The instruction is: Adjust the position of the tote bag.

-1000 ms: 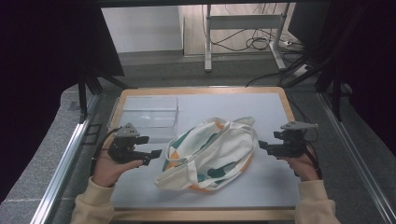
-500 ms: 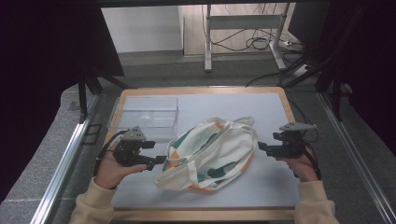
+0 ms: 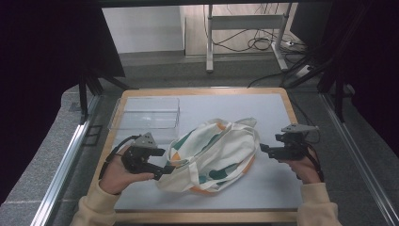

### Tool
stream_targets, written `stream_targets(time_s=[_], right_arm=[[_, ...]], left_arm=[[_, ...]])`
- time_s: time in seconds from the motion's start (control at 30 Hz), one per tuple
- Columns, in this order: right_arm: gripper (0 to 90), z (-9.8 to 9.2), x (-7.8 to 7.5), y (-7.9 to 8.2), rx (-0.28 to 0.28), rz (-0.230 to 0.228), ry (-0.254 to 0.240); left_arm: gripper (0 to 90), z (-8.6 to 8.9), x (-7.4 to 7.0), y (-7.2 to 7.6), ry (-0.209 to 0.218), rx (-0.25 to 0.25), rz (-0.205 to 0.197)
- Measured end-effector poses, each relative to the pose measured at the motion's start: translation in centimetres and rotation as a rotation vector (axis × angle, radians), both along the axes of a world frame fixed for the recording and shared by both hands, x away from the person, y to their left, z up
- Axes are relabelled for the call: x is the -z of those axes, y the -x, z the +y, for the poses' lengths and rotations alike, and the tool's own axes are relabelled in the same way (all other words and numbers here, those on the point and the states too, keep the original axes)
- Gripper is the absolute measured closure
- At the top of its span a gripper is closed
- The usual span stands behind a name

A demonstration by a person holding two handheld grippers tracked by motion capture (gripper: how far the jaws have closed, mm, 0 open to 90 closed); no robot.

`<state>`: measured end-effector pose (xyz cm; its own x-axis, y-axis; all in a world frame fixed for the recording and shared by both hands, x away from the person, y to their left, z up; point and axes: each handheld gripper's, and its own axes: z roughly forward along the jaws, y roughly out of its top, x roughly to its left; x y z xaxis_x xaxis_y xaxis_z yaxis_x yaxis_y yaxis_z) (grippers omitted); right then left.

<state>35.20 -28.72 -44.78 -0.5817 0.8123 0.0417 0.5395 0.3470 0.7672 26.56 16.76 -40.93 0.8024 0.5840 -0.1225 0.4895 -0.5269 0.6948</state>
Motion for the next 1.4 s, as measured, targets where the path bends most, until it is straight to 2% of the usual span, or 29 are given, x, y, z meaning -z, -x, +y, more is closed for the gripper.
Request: stream_targets(time_s=[0.3,0.43,0.6,0.73,0.77,0.83,0.87,0.9,1.03,1.07,1.17,1.23,1.4], right_arm=[[21.1,-0.1,-0.1,0.2,0.005,-0.005,0.001],[21.0,0.1,-0.6,0.4,-0.016,0.001,-0.047],[21.0,0.3,-0.8,0.5,-0.019,-0.004,-0.029],[21.0,0.3,-0.6,0.5,-0.013,-0.004,-0.016],[21.0,0.2,-0.6,0.5,-0.010,-0.003,-0.017],[21.0,0.2,-0.6,0.5,-0.009,-0.005,-0.019],[21.0,0.2,-0.6,0.5,-0.009,-0.005,-0.019],[21.0,0.2,-0.6,0.5,-0.009,-0.006,-0.020],[21.0,0.3,-0.6,0.5,-0.009,-0.007,-0.011],[21.0,0.3,-0.5,0.5,-0.009,-0.005,-0.008],[21.0,0.3,-0.5,0.5,-0.010,-0.006,-0.006],[21.0,0.3,-0.6,0.5,-0.010,-0.006,-0.006],[21.0,0.1,-0.7,0.5,-0.012,-0.013,-0.011]], left_arm=[[28.7,-1.0,0.2,0.7,-0.016,0.022,0.008],[28.7,-1.4,0.5,1.0,-0.028,0.036,0.017],[29.8,-1.8,0.8,1.4,-0.042,0.055,0.026],[32.3,-2.1,1.6,1.7,-0.071,0.046,0.041],[39.5,-2.2,1.8,1.7,-0.084,0.044,0.047],[48.1,-2.3,2.3,1.6,-0.097,0.041,0.065],[53.1,-2.3,2.3,1.6,-0.097,0.041,0.065],[53.1,-2.2,2.4,1.6,-0.095,0.040,0.071],[71.5,-1.9,2.6,1.3,-0.085,0.048,0.086],[76.8,-1.8,2.6,1.0,-0.089,0.034,0.092],[82.8,-1.7,2.5,0.7,-0.088,0.033,0.097],[83.3,-1.8,2.5,0.6,-0.090,0.048,0.105],[84.2,-1.6,2.5,0.4,-0.082,0.047,0.111]])
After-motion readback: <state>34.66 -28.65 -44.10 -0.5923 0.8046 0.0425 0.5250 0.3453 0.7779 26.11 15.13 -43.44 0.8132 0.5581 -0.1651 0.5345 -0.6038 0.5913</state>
